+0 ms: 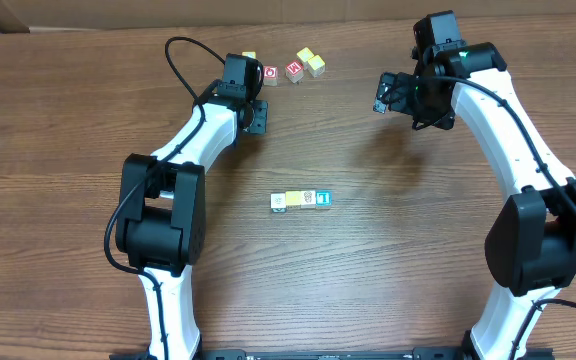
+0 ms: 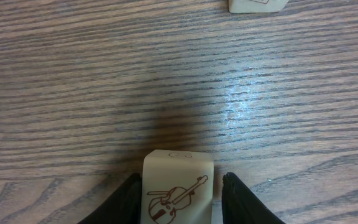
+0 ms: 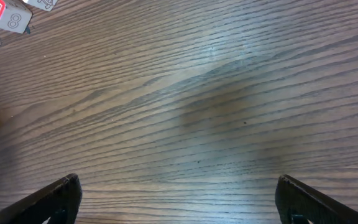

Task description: Flip 5 blocks

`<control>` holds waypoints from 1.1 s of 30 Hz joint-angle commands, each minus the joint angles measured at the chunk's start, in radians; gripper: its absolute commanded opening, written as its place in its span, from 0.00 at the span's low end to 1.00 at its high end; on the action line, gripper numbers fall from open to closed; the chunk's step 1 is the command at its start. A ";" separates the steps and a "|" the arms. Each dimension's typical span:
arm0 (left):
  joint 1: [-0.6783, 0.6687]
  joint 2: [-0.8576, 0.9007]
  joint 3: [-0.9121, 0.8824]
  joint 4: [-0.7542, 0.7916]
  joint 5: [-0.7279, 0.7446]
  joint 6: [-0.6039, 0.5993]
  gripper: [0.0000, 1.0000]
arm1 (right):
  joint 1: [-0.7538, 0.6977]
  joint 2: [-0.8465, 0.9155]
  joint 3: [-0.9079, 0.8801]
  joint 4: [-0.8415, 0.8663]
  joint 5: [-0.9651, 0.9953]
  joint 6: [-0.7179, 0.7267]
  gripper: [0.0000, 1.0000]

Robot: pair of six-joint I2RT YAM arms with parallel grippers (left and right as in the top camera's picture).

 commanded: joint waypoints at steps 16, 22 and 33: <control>0.000 0.018 -0.006 0.011 -0.010 -0.021 0.37 | 0.001 -0.003 0.008 0.002 -0.006 -0.008 1.00; 0.000 0.018 -0.008 0.019 -0.010 -0.065 0.38 | 0.001 -0.003 0.008 0.002 -0.006 -0.008 1.00; 0.001 0.018 -0.026 0.022 -0.018 -0.065 0.38 | 0.001 -0.003 0.008 0.002 -0.006 -0.008 1.00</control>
